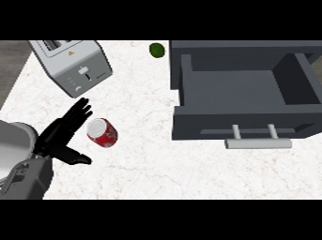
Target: Pick up the can, place it into the drawer and close the drawer
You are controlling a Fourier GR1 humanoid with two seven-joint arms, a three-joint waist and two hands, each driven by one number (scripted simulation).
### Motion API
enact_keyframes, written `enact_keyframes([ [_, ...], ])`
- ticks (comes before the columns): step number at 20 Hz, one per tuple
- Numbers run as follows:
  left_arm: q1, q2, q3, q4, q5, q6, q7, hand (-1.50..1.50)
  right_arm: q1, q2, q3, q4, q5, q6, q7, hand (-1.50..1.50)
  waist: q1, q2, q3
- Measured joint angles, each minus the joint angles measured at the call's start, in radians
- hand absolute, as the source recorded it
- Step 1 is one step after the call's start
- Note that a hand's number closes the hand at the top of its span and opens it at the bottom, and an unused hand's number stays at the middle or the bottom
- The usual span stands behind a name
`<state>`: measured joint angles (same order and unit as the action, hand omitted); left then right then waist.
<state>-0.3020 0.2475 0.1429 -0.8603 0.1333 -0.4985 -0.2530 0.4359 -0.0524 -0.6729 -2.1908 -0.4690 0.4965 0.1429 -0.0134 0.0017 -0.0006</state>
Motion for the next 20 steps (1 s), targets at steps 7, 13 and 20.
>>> enact_keyframes([
  [7,-0.086,-0.008,0.001,0.234,-0.071,0.004,-0.139,-1.5,-0.028,0.0,-0.016,0.004,-0.001,0.01,0.024,-1.5,0.0,0.0,0.0],
  [13,-0.167,-0.005,0.012,0.426,-0.108,-0.017,-0.234,-1.5,-0.045,-0.023,-0.056,0.029,-0.041,0.03,0.038,-1.5,-0.004,0.002,0.0],
  [20,-0.224,-0.013,0.03,0.535,-0.112,-0.035,-0.271,-1.5,-0.031,-0.003,-0.075,-0.028,-0.073,0.031,0.089,-1.5,-0.005,0.002,-0.001],
])
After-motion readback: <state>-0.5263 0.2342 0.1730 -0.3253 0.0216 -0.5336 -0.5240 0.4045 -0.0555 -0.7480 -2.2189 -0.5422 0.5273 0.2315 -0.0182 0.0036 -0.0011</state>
